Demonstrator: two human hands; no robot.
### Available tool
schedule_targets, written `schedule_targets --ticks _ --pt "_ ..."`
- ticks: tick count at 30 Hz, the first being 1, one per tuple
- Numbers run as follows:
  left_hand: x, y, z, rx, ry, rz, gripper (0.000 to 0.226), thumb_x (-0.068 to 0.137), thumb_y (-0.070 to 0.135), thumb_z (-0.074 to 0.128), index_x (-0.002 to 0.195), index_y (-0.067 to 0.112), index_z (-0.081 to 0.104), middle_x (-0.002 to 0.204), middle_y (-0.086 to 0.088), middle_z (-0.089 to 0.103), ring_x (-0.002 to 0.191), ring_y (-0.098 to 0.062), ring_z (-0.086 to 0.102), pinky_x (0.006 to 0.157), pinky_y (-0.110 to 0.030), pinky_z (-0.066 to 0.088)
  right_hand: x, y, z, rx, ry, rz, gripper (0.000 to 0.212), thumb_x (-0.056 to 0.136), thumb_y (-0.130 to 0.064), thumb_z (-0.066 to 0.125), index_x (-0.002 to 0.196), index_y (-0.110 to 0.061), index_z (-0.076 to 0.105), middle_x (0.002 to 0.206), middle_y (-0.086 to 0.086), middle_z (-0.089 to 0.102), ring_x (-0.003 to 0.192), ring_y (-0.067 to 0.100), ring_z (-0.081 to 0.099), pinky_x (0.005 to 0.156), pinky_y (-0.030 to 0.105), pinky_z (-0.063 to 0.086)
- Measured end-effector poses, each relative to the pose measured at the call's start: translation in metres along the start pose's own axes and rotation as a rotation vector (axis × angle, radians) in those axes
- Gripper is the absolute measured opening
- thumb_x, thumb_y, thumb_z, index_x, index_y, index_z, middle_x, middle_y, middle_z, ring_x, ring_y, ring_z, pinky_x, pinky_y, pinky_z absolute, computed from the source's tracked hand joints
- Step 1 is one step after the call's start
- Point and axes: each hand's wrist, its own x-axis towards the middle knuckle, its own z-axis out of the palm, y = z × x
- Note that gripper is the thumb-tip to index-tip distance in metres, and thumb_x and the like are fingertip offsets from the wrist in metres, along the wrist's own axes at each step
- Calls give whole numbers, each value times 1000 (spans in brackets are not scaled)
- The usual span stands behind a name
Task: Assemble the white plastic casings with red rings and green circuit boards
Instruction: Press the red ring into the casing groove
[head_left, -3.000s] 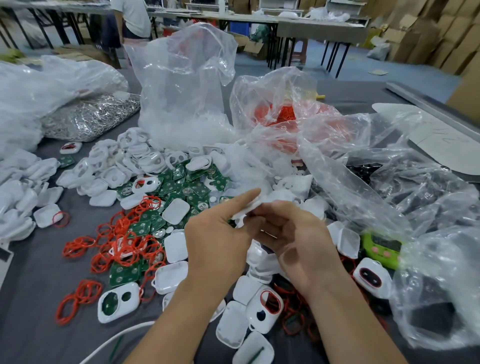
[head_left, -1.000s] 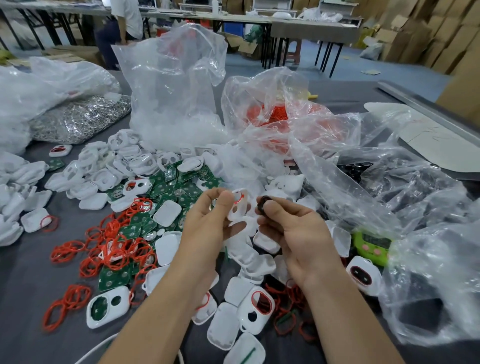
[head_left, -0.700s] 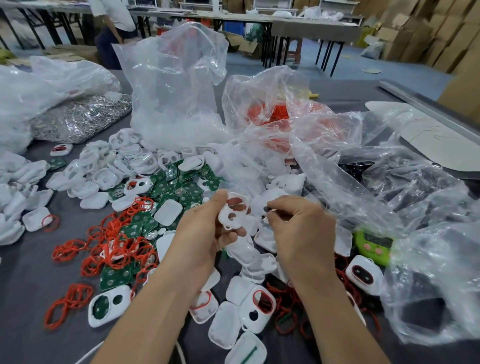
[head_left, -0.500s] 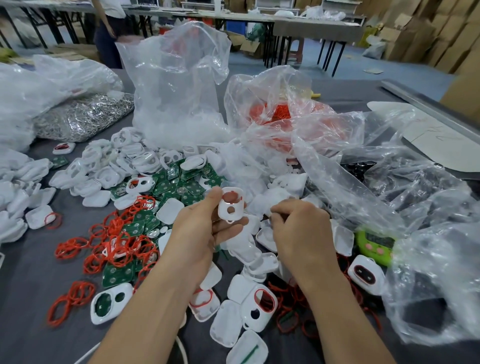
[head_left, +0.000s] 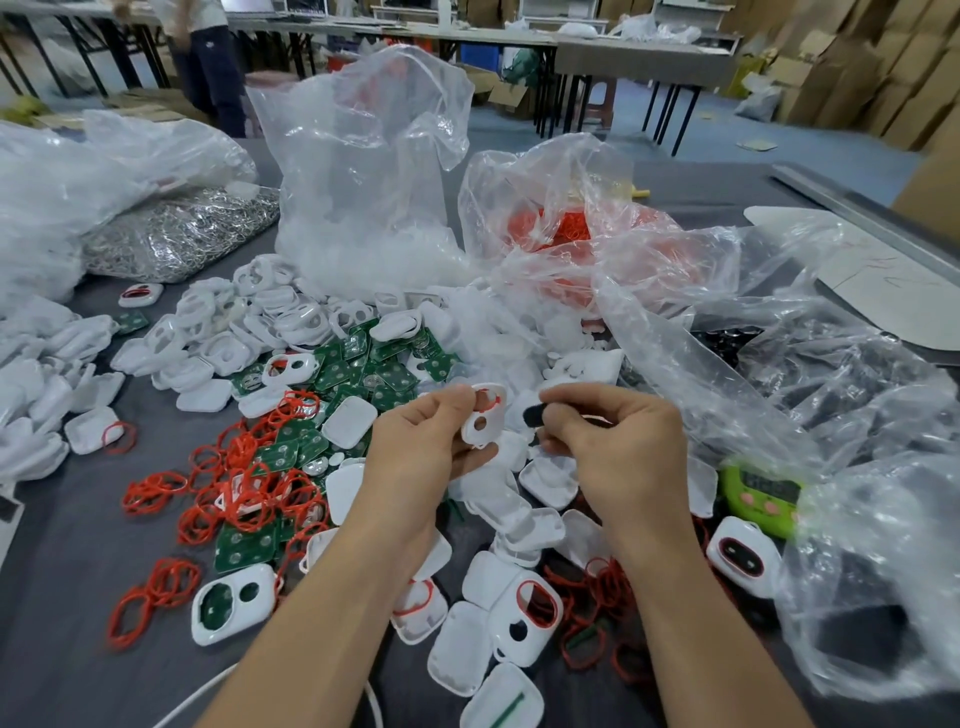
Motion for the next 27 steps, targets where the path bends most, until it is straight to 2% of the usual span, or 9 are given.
schedule_targets --ticks 2,5,7,9,13,18,21,23,27 --pt "-2 -2 1 21 -21 15 27 100 27 64 87 14 84 102 -8 80 99 -27 71 76 -32 63 -3 -3 4 190 -30 34 22 85 5 77 79 -16 81 70 9 77 62 24 75 61 25 60" --pt "-3 -5 3 15 -26 14 16 100 20 64 97 14 79 98 -10 79 90 -22 74 69 -29 62 -7 -6 10 249 -31 17 21 86 5 77 79 -15 80 70 9 77 63 25 76 60 25 60" --pt "-5 -7 6 4 -60 14 15 102 14 60 103 12 75 93 -9 79 81 -17 76 69 -29 62 -11 -5 15 189 -1 -20 22 86 2 78 78 -19 80 69 4 77 62 22 76 61 29 62" --pt "-5 -8 7 -17 -98 11 20 103 9 56 106 8 75 95 -13 79 80 -17 76 75 -32 64 -14 -2 18 62 52 -85 25 85 -5 81 76 -28 79 69 -4 77 62 17 76 64 32 63" --pt "-9 -4 9 -132 -137 -11 21 102 3 54 104 4 75 94 -15 79 80 -18 77 70 -28 62 -17 1 20 -92 118 -211 21 85 -13 83 78 -32 79 69 -18 74 63 3 72 62 18 58" --pt "-12 -4 6 -76 -167 40 20 93 -6 63 103 4 77 94 -20 78 78 -21 76 71 -28 61 -18 3 20 -215 187 -286 12 82 -18 86 79 -27 79 65 -19 71 63 -2 69 59 9 51" --pt "-14 -6 5 8 -185 102 32 88 -15 63 103 9 79 96 -19 78 82 -26 77 75 -30 62 -17 3 22 -224 248 -250 18 77 -26 90 74 -28 72 60 -16 67 60 2 67 53 11 49" --pt "-14 -5 5 30 -172 139 34 84 -14 64 99 12 81 95 -18 79 83 -29 78 73 -28 61 -14 3 21 -213 238 -172 22 74 -34 91 73 -27 70 63 -12 69 61 6 67 55 17 51" --pt "-14 -4 4 76 -154 181 37 77 -10 62 94 15 83 91 -15 79 77 -23 78 67 -23 59 -6 2 15 -38 -10 27 14 79 -25 88 73 -22 76 66 -3 74 60 12 69 62 33 54"
